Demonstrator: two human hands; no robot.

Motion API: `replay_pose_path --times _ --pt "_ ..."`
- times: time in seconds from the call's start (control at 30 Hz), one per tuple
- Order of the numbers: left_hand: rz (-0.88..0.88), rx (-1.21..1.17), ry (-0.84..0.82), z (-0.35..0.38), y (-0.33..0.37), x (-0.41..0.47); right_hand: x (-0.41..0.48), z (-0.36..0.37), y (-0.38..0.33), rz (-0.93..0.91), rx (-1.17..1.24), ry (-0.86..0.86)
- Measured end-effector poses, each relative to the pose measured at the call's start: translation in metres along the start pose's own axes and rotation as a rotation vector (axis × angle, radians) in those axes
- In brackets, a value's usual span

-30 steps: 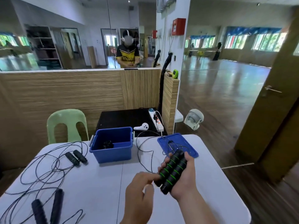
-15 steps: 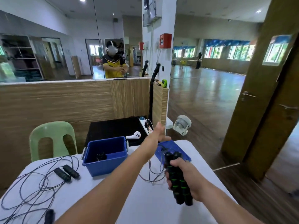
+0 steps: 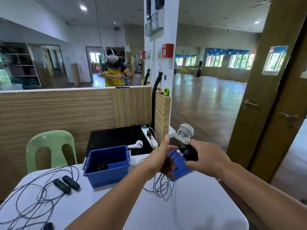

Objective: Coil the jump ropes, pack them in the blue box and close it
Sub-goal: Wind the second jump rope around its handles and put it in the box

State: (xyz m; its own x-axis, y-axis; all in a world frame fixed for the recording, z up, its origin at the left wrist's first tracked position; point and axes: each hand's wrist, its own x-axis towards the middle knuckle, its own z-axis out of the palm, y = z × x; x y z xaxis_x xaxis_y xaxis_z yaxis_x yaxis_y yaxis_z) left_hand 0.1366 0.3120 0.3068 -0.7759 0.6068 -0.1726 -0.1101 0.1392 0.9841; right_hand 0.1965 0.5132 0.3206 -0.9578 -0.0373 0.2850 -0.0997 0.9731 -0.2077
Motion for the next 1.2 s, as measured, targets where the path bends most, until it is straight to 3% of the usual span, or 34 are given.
replay_pose_path --times 0.17,0.3,0.43,0.57,0.67,0.8,0.93,1.2 --pt "0.095 0.003 0.014 0.015 -0.005 -0.011 0.013 -0.013 0.005 -0.092 -0.065 0.136" --pt "0.235 0.038 0.016 0.011 -0.01 -0.016 0.018 -0.017 0.007 -0.042 0.082 0.187" --pt "0.315 0.066 0.048 0.004 -0.011 -0.018 0.017 -0.01 0.002 0.046 0.43 0.264" --pt "0.322 0.046 0.063 0.006 -0.012 -0.02 0.014 -0.007 -0.014 0.149 1.153 0.348" --pt "0.348 0.024 0.076 0.015 -0.012 -0.019 0.011 -0.002 -0.029 0.203 1.472 0.419" --pt "0.338 0.032 0.088 0.023 -0.016 -0.018 0.013 0.002 -0.036 0.27 1.764 0.488" --pt "0.321 0.046 0.071 0.025 -0.02 -0.019 0.011 0.001 -0.039 0.207 2.006 0.467" --pt "0.324 0.086 0.101 0.023 -0.023 -0.021 0.007 -0.002 -0.047 0.191 2.126 0.466"
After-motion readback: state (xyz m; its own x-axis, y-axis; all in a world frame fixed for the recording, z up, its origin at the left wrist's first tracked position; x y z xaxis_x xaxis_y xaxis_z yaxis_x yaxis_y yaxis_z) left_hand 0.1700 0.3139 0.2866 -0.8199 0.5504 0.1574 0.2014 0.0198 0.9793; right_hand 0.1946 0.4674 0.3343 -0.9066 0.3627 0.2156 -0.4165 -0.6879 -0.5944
